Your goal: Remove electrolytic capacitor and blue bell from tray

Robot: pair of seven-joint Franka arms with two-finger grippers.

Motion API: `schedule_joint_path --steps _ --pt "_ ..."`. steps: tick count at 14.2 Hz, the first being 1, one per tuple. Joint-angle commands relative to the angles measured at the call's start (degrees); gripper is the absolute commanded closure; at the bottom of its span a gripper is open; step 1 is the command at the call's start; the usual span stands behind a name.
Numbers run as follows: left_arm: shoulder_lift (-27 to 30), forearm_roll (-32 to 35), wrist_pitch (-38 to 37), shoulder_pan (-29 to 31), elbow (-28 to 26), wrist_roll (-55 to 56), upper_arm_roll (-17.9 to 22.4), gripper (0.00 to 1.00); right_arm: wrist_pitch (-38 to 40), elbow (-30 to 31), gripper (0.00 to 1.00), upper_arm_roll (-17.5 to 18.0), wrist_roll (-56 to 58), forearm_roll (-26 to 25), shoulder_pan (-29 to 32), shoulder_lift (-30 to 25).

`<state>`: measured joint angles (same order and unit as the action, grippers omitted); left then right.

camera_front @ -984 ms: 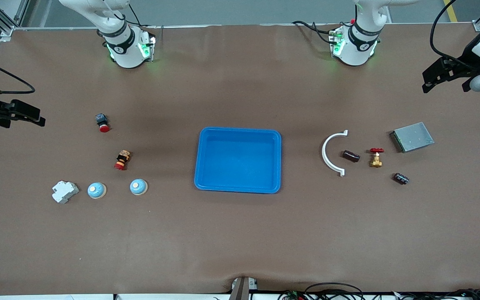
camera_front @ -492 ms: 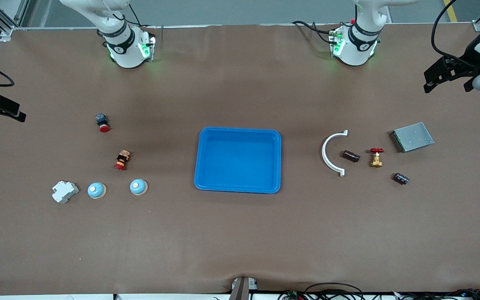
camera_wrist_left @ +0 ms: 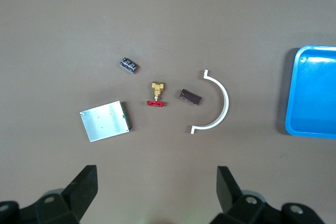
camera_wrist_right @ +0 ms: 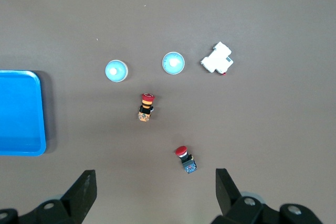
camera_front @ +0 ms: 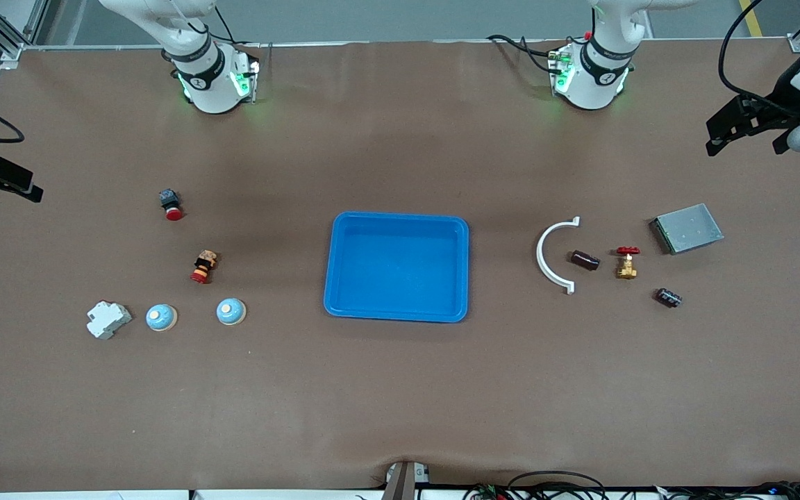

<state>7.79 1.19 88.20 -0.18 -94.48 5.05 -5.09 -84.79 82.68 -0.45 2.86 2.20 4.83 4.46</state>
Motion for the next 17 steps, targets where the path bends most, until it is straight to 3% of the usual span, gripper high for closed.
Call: schedule_joint_path --steps 1,9,17 --pt "-0.1 0.9 0.2 0.0 0.7 0.1 0.0 0.00 0.4 0.1 0.00 0.6 -0.4 -0.7 0.3 -0.7" --pt "0.5 0.4 -0.4 1.2 0.0 -0.7 -0.1 0.00 0.4 0.1 0.00 0.7 -0.4 -0.7 0.2 -0.7" --pt "-1.3 0.4 -1.0 0.8 3.0 -0.1 -0.3 0.00 0.2 0.1 0.00 0.8 -0.5 -0.7 -0.4 -0.5"
